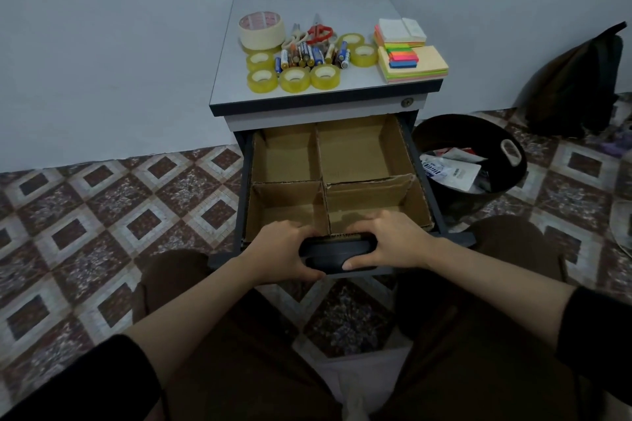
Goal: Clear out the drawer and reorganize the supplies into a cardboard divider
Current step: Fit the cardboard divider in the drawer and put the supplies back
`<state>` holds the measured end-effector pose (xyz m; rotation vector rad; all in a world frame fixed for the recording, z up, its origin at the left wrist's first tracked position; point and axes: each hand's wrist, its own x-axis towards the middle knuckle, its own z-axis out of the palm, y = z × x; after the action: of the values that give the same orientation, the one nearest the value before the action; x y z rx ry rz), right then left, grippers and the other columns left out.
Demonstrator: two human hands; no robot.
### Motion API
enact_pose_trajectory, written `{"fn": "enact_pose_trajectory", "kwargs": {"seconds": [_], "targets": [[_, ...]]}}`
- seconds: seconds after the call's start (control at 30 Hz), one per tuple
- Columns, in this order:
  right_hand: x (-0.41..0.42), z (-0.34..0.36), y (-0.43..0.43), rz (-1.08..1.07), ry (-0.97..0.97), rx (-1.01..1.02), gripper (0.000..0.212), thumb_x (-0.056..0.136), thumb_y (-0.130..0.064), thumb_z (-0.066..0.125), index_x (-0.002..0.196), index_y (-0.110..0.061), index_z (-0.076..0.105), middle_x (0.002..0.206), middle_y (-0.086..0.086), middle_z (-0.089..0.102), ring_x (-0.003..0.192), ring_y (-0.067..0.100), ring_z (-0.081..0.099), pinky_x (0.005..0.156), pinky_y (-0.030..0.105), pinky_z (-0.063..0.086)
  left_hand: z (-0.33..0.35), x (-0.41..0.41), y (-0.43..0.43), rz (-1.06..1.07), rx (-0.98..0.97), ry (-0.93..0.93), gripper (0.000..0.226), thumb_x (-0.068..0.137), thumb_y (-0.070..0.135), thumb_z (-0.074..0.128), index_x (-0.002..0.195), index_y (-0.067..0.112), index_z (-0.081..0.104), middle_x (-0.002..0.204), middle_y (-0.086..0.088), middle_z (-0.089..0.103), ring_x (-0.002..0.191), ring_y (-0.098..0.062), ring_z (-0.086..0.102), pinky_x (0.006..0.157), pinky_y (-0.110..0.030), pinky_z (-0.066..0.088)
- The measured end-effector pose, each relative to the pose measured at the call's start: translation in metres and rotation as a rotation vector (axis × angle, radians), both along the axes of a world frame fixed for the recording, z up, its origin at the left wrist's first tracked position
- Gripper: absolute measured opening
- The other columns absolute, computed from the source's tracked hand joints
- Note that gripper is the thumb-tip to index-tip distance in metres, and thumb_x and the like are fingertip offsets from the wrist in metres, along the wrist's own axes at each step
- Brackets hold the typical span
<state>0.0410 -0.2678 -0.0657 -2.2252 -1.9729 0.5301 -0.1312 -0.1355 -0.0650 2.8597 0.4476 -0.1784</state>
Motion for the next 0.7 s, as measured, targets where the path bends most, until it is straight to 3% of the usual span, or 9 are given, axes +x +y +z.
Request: {"fn": "enact_pose_trajectory", "kwargs": {"seconds": [0.37, 0.5, 0.6, 0.7], "targets": [[0.001, -0.004, 0.001, -0.021, 0.070, -0.004, 0.065, 0.079, -0.070, 0.048, 0.127, -0.026, 0.057, 0.118, 0.002, 0.064, 0.105, 0.019, 0.059, 0.083, 0.029, 0.046, -0.002, -0.004, 0.003, -0.013, -0.109, 0.006, 0.064, 0.074, 0.070, 0.056, 0.120, 0.025, 0.052, 0.111, 0.007, 0.059, 0.099, -0.011, 0.055, 0.080, -0.025, 0.045], [0.006, 0.003, 0.016, -0.092, 0.119, 0.102, 0.031, 0.093, -0.040, 0.052, 0.109, -0.019, 0.068, 0.101, 0.001, 0.067, 0.091, 0.019, 0.061, 0.078, 0.033, 0.049, 0.009, 0.014, 0.018, 0.078, -0.152, -0.079, 0.048, 0.085, 0.059, 0.050, 0.118, 0.024, 0.056, 0.108, 0.006, 0.062, 0.095, -0.009, 0.058, 0.084, -0.029, 0.049], [0.015, 0.018, 0.035, -0.119, 0.089, 0.143, 0.024, 0.093, -0.031, 0.054, 0.099, -0.016, 0.071, 0.089, -0.003, 0.062, 0.080, 0.013, 0.055, 0.074, 0.030, 0.047, 0.024, 0.031, 0.040, 0.145, -0.174, -0.149, 0.034, 0.089, 0.045, 0.054, 0.111, 0.021, 0.061, 0.101, 0.006, 0.065, 0.089, -0.006, 0.059, 0.081, -0.026, 0.051], [0.029, 0.039, 0.058, -0.148, 0.056, 0.208, 0.022, 0.092, -0.031, 0.056, 0.095, -0.016, 0.071, 0.088, -0.005, 0.063, 0.083, 0.014, 0.058, 0.073, 0.027, 0.046, 0.042, 0.047, 0.069, 0.243, -0.135, -0.244, 0.023, 0.090, 0.032, 0.058, 0.106, 0.017, 0.064, 0.098, 0.005, 0.067, 0.085, -0.005, 0.058, 0.081, -0.025, 0.051]]}}
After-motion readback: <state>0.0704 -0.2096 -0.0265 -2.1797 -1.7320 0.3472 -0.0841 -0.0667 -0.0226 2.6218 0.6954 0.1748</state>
